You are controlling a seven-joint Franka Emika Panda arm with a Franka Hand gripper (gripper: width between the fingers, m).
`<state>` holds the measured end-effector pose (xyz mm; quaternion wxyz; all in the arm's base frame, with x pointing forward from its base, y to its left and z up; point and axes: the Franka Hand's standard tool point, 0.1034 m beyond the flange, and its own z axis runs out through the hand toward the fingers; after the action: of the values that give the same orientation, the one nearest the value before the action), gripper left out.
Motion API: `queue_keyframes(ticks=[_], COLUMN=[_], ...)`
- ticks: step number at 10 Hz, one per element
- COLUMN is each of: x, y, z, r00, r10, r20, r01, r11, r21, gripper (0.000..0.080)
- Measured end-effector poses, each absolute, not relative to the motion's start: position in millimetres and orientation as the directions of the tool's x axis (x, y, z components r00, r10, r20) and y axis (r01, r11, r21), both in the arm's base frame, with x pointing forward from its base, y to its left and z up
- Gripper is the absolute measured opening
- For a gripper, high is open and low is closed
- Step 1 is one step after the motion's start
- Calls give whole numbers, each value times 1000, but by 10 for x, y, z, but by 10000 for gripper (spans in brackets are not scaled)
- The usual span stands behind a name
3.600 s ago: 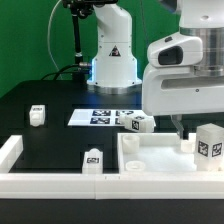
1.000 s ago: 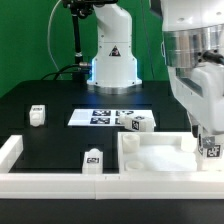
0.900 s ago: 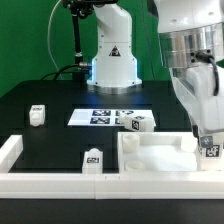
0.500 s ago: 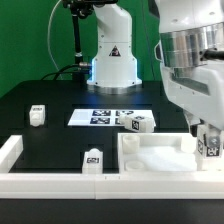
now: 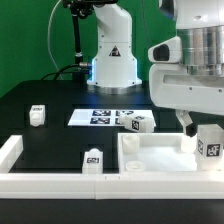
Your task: Assemble one leg
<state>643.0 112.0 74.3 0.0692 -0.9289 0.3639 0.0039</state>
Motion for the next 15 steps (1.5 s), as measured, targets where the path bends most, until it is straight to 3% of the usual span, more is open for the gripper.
queue_keyframes(ticks=[2,4,5,7,9,15], x=[6432,6434,6434,6433,6432,6424], y=[1118,1123,1111,1113,1112,1027], z=[745,741,739,737,735,731], r00=[858,984,988,986,983,911], r10=[-514,-175,-155,-166,-181,-412], r20=[-26,25,27,25,23,-4], r01=[-513,-172,-151,-163,-177,-410], r11=[-849,-980,-983,-981,-979,-907], r21=[-127,-103,-103,-104,-104,-94], gripper=[648,648,648,640,317,289])
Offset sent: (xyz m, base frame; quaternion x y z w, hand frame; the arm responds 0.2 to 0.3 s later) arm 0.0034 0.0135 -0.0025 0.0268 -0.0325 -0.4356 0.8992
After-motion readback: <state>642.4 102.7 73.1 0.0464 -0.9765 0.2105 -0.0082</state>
